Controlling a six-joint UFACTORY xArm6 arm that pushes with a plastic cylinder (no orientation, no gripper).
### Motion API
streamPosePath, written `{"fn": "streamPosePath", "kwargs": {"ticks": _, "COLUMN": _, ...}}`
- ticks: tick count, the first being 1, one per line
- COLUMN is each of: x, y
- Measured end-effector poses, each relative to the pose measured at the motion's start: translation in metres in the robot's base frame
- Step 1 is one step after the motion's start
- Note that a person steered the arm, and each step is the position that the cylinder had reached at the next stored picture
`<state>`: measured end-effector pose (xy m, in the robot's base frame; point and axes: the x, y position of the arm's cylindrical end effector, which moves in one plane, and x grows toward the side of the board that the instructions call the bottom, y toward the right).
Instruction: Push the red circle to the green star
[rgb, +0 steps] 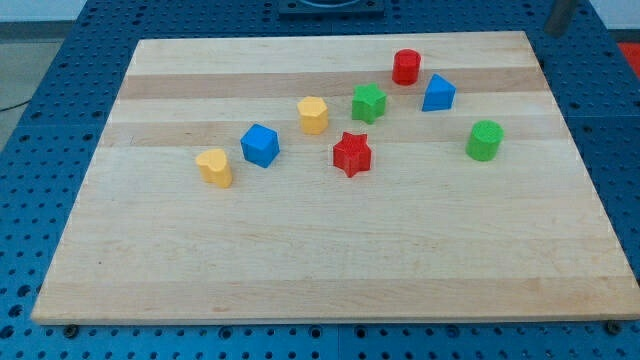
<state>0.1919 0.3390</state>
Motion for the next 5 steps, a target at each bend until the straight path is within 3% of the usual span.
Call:
{"fn": "streamPosePath", "kwargs": {"ticks": 2, "x": 0.004, "y": 0.0}}
{"fn": "streamPosePath", "kwargs": {"ticks": 5, "x": 0.063, "y": -0.02}}
